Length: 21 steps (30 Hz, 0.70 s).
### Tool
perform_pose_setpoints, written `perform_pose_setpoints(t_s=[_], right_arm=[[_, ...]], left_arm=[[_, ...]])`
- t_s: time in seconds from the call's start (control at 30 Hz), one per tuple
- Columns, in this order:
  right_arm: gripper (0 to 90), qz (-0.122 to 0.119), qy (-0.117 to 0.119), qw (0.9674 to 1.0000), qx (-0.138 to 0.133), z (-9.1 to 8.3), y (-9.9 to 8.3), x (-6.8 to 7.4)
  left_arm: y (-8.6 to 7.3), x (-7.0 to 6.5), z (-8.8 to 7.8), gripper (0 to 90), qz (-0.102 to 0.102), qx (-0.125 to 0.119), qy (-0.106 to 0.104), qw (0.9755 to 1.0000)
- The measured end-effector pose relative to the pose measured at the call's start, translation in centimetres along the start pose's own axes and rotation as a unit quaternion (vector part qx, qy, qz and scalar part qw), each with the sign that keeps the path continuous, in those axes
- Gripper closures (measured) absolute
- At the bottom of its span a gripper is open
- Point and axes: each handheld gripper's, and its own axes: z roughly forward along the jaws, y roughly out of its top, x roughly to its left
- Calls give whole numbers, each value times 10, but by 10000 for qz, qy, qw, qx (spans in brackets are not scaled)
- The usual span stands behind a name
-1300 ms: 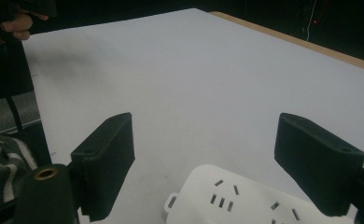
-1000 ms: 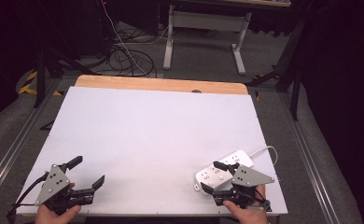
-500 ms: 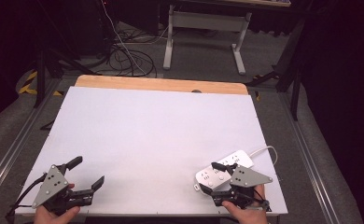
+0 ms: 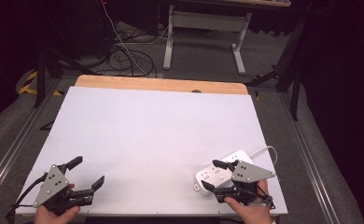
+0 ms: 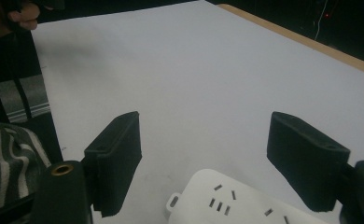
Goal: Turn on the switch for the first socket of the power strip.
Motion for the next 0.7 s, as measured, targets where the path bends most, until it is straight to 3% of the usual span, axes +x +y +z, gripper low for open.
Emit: perform_pose_setpoints(t_s=[0.7], right_arm=[[292,142,-315,9992,195,-12,21,-24]], left_arm=[[0,0,0,96,-39,41,-5,10000]])
